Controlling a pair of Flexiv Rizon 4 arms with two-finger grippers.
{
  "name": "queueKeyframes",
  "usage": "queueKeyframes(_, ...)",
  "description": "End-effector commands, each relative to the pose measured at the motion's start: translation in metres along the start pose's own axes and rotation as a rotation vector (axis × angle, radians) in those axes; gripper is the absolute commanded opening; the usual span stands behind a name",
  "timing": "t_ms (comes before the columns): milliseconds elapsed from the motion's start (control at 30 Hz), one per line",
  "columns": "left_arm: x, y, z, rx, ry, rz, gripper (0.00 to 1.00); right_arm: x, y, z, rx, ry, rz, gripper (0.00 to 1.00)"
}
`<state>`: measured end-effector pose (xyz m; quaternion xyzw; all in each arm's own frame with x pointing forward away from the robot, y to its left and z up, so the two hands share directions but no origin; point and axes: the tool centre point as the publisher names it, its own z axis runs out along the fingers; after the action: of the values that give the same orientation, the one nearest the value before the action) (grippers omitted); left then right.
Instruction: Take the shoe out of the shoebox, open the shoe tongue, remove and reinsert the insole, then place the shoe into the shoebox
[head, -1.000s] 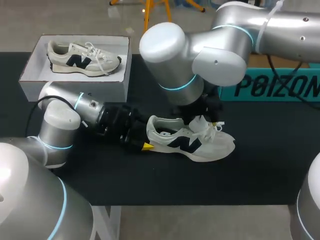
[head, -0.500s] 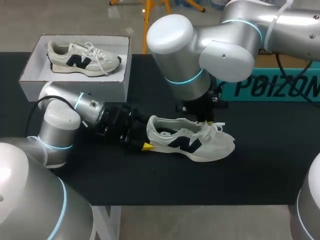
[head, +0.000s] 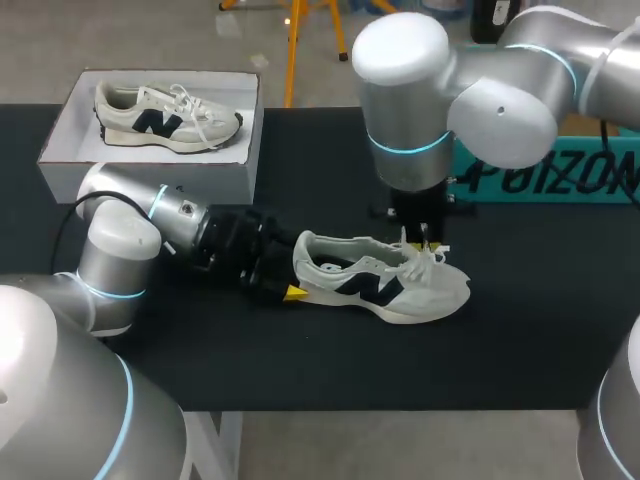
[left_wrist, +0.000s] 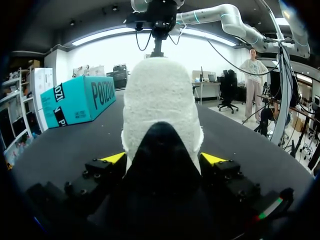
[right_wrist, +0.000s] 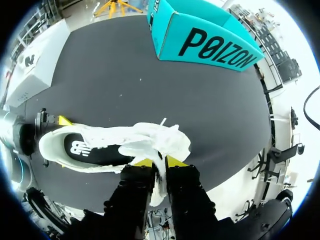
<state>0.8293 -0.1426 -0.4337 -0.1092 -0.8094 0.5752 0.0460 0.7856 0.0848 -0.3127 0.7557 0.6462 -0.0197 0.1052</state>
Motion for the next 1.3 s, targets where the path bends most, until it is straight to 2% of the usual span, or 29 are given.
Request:
queueKeyframes(33, -0.001, 0.002, 0.001, -0.001, 0.004, -0.001, 0.0, -0.005, -0.008, -0.027, 0.013, 0.188, -0.145, 1.0)
queueKeyframes(100, -0.001, 0.002, 0.001, -0.001, 0.004, -0.001, 0.0, -0.002, -0.009, -0.042, 0.021, 0.256, -0.287, 1.0)
queueKeyframes(133, -0.001, 0.002, 0.001, -0.001, 0.004, -0.001, 0.0, -0.001, -0.009, -0.046, 0.018, 0.246, -0.292, 1.0)
queueKeyframes(200, -0.001, 0.002, 0.001, -0.001, 0.004, -0.001, 0.0, 0.005, -0.01, -0.065, 0.02, 0.296, -0.52, 1.0)
queueKeyframes(233, -0.001, 0.002, 0.001, -0.001, 0.004, -0.001, 0.0, 0.004, -0.01, -0.07, 0.013, 0.267, -0.515, 1.0)
queueKeyframes(300, -0.001, 0.002, 0.001, -0.001, 0.004, -0.001, 0.0, 0.009, -0.011, -0.079, 0.019, 0.321, -0.764, 1.0)
queueKeyframes(333, -0.001, 0.002, 0.001, -0.001, 0.004, -0.001, 0.0, 0.011, -0.01, -0.087, -0.006, 0.292, -0.81, 1.0)
queueKeyframes(367, -0.001, 0.002, 0.001, -0.001, 0.004, -0.001, 0.0, 0.015, -0.012, -0.091, -0.002, 0.369, -1.005, 1.0)
queueKeyframes(433, -0.001, 0.002, 0.001, -0.001, 0.004, -0.001, 0.0, 0.022, -0.029, -0.096, 0.018, 0.372, -1.423, 1.0)
queueKeyframes(467, -0.001, 0.002, 0.001, -0.001, 0.004, -0.001, 0.0, 0.021, -0.033, -0.098, 0.047, 0.43, -1.575, 1.0)
queueKeyframes(967, -0.001, 0.002, 0.001, -0.001, 0.004, -0.001, 0.0, 0.021, -0.033, -0.098, 0.047, 0.43, -1.575, 1.0)
queueKeyframes(1033, -0.001, 0.002, 0.001, -0.001, 0.004, -0.001, 0.0, 0.03, -0.034, -0.096, 0.072, 0.386, -1.691, 1.0)
queueKeyframes(1133, -0.001, 0.002, 0.001, -0.001, 0.004, -0.001, 0.0, 0.036, -0.035, -0.095, 0.079, 0.379, -1.729, 1.0)
queueKeyframes(1233, -0.001, 0.002, 0.001, -0.001, 0.004, -0.001, 0.0, 0.043, -0.034, -0.091, 0.052, 0.371, -1.76, 1.0)
queueKeyframes(1267, -0.001, 0.002, 0.001, -0.001, 0.004, -0.001, 0.0, 0.046, -0.033, -0.09, 0.028, 0.404, -1.779, 0.74)
queueKeyframes(1300, -0.001, 0.002, 0.001, -0.001, 0.004, -0.001, 0.0, 0.05, -0.033, -0.088, 0.021, 0.396, -1.792, 0.25)
